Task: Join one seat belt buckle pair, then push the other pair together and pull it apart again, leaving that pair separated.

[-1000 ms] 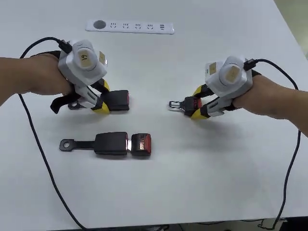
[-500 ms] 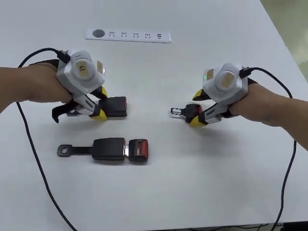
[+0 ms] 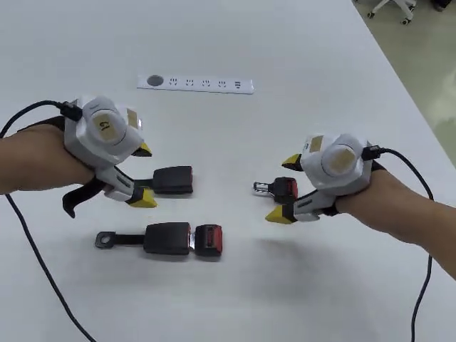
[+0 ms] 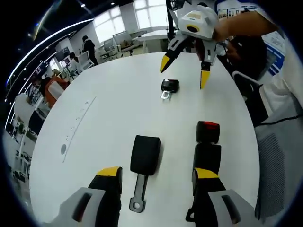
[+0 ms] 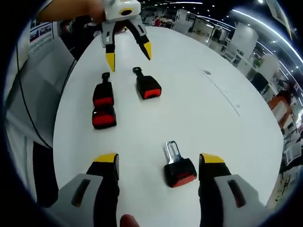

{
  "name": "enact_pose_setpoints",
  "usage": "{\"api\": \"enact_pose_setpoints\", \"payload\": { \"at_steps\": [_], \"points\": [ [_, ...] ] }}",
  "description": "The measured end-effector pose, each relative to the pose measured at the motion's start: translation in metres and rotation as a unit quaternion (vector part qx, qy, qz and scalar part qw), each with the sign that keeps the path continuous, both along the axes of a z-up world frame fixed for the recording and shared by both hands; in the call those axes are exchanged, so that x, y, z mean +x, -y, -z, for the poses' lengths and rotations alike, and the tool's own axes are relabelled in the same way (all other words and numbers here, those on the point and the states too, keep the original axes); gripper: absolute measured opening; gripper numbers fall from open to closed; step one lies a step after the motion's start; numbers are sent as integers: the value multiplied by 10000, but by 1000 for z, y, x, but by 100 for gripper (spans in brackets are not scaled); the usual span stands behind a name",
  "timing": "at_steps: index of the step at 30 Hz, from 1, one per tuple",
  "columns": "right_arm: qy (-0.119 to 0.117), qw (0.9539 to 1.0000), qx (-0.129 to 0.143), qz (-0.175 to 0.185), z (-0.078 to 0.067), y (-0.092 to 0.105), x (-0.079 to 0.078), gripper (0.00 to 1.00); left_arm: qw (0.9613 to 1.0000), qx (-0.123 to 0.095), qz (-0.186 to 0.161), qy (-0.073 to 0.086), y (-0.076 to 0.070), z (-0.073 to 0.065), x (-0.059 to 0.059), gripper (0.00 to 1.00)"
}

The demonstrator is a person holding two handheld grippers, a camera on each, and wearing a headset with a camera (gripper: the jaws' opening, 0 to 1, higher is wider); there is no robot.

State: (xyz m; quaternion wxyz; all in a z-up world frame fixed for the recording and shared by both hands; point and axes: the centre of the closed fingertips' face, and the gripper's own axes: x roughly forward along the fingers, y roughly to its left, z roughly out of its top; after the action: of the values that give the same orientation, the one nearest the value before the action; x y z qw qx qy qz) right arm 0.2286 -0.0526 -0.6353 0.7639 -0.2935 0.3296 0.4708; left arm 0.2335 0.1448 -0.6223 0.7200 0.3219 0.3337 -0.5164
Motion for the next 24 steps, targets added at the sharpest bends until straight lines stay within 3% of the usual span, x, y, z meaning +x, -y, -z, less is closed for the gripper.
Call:
{"api": "enact_pose_setpoints", "payload": {
  "at_steps": [4, 8, 11, 14, 16, 18, 19, 22, 24],
  "points": [
    [15, 9999, 111, 104, -4, -3, -21, 75, 9999, -19, -136, 56, -16, 1, -13, 73],
    [69, 9990, 294, 327, -9, -1, -35, 83, 9990, -99, -434, 84, -33, 0, -32, 76],
    [48, 9974, 459, 558, -14, 3, -45, 86, 9968, -250, -764, 42, -48, -1, -48, 78],
    [34, 9949, 622, 798, -19, 9, -51, 91, 9941, -192, -1071, 22, -69, 4, -54, 84],
    [55, 9937, 636, 926, -18, 18, -54, 93, 9898, -281, -1396, 73, -80, 0, -59, 88],
    [21, 9917, 746, 1044, -19, 23, -56, 93, 9846, -349, -1712, 106, -88, 0, -64, 98],
    [40, 9910, 741, 1118, -18, 27, -56, 94, 9843, -369, -1722, 110, -90, 0, -67, 100],
    [38, 9839, 958, 1505, -18, 38, -57, 99, 9764, -411, -2114, 133, -105, 3, -75, 100],
    [146, 9834, 997, 1511, -28, 37, -65, 100, 9712, -519, -2321, 125, -109, 1, -80, 100]
  ]
}}
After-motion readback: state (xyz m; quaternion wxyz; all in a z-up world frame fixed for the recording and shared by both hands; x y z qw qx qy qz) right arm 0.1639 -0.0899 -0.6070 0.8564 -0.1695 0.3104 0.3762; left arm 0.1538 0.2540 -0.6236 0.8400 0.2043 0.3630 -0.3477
